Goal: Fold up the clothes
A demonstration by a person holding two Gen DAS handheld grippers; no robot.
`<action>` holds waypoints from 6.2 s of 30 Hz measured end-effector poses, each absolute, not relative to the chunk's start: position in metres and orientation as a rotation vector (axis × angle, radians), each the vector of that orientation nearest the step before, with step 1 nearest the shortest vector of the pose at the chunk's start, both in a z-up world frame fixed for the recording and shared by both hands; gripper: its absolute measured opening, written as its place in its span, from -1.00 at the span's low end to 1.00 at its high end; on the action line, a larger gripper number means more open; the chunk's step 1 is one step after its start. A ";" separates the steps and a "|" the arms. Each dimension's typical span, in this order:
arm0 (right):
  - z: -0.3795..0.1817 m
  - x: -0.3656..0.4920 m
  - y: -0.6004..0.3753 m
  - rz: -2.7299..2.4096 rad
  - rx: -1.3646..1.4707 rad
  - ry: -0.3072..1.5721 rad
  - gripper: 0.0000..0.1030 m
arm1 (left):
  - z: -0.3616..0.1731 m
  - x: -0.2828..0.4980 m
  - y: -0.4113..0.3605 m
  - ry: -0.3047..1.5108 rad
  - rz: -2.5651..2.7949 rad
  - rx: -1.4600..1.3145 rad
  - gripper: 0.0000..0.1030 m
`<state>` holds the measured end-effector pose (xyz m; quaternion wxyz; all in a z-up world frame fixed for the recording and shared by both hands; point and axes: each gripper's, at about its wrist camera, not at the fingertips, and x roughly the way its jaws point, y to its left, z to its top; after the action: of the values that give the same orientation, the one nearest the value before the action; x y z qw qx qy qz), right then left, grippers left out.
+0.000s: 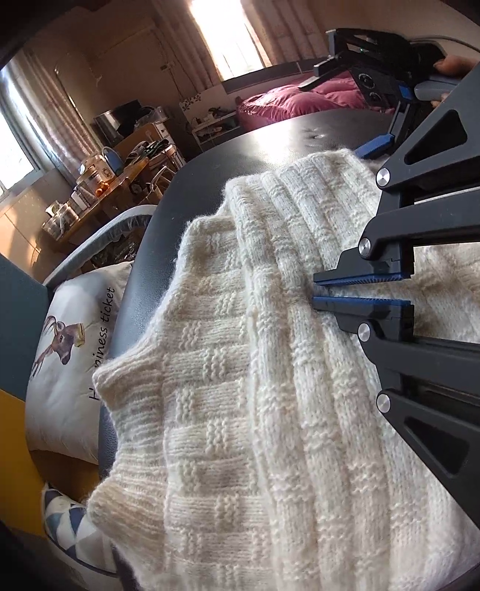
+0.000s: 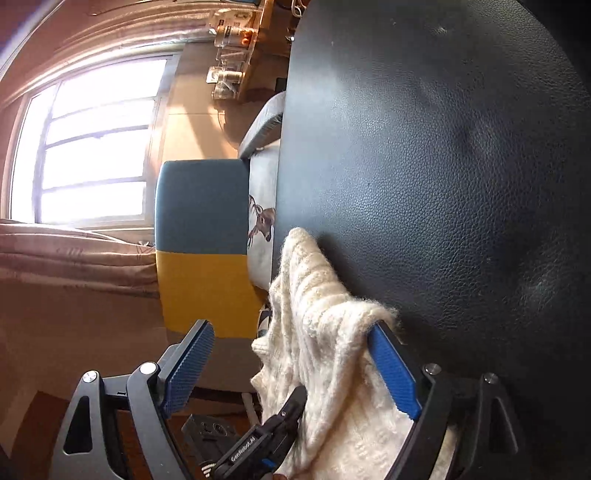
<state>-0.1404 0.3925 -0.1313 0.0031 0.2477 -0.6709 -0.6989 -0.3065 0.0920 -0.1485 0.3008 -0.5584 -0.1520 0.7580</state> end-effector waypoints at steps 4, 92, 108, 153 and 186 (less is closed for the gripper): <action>-0.107 -0.133 0.400 -2.237 0.840 -1.933 0.71 | -0.123 -0.301 0.099 -0.368 2.065 -1.386 -0.81; -0.089 -0.113 0.212 -2.259 1.434 -0.692 0.38 | -0.076 -0.253 -0.233 -1.574 2.223 -1.244 -0.87; -0.072 -0.130 0.254 -2.309 1.236 -0.828 0.38 | -0.126 -0.273 -0.037 -1.116 2.121 -1.626 -0.80; -0.017 -0.284 0.102 -2.334 1.259 -0.695 -0.89 | -0.163 -0.155 -0.243 -2.053 1.686 -0.976 0.07; -0.044 -0.278 0.256 -2.440 1.231 -0.947 -0.89 | -0.161 -0.213 -0.228 -1.829 2.201 -1.244 -0.56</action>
<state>-0.2784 0.2564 -0.0444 0.1244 0.4223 -0.3248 -0.8371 -0.2126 -0.2277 -0.1614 0.0104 -0.3986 -0.5860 0.7054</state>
